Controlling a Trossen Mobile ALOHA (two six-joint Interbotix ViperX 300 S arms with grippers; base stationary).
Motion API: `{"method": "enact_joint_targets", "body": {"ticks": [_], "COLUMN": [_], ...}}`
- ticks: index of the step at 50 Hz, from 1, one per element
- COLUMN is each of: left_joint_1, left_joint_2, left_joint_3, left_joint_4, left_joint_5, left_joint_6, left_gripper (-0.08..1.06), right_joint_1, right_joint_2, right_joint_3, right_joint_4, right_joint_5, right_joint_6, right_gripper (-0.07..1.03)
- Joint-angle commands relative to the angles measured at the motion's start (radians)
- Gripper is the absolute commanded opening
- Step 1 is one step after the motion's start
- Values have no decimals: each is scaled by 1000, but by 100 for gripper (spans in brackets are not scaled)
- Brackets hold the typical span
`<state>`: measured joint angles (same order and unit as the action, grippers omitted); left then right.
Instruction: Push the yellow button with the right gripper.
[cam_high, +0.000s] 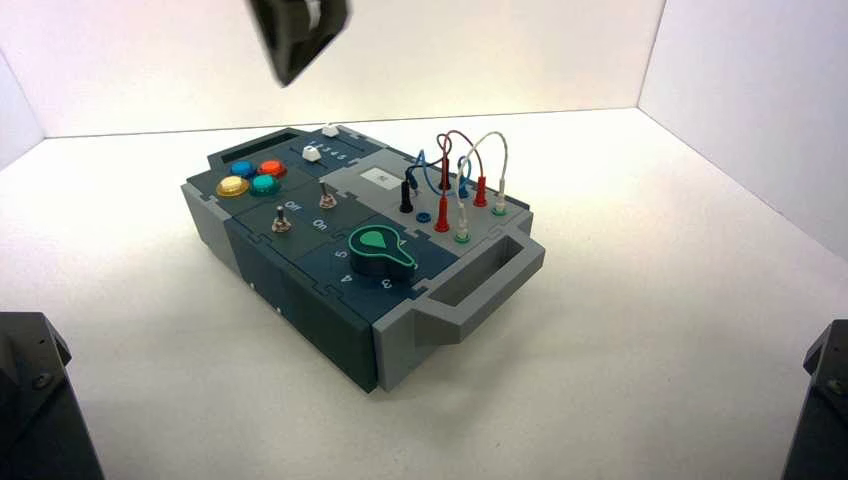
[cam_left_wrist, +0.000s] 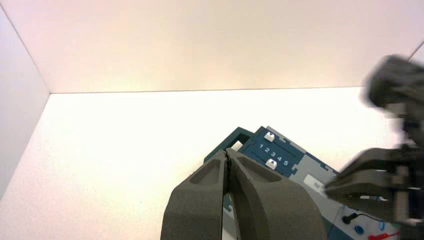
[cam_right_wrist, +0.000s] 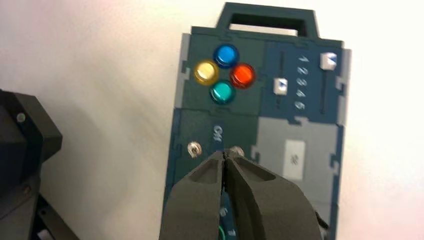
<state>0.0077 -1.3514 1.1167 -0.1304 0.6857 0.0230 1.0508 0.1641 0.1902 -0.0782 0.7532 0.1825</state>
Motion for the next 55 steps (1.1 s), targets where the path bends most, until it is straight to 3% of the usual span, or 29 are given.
{"method": "enact_joint_targets", "body": {"ticks": [1, 9, 17, 36, 55], "left_joint_1": [6, 6, 6, 6, 6], "left_joint_2": [5, 5, 5, 9, 17], "left_joint_3": [-43, -57, -75, -98, -114], "left_joint_4": [2, 2, 2, 2, 2], "left_joint_5": [-3, 9, 28, 41, 44], "left_joint_6": [2, 2, 3, 14, 35], "left_gripper": [-3, -3, -3, -3, -3], "right_joint_1": [5, 3, 0, 0, -20], "right_joint_2": [35, 117, 184, 316, 387], "right_joint_3": [-98, -178, -244, -377, -449], "right_joint_4": [29, 81, 100, 106, 107], "right_joint_5": [18, 44, 66, 120, 144], "right_joint_6": [-25, -69, -86, -97, -97], "right_gripper": [-2, -2, -2, -2, -2]}}
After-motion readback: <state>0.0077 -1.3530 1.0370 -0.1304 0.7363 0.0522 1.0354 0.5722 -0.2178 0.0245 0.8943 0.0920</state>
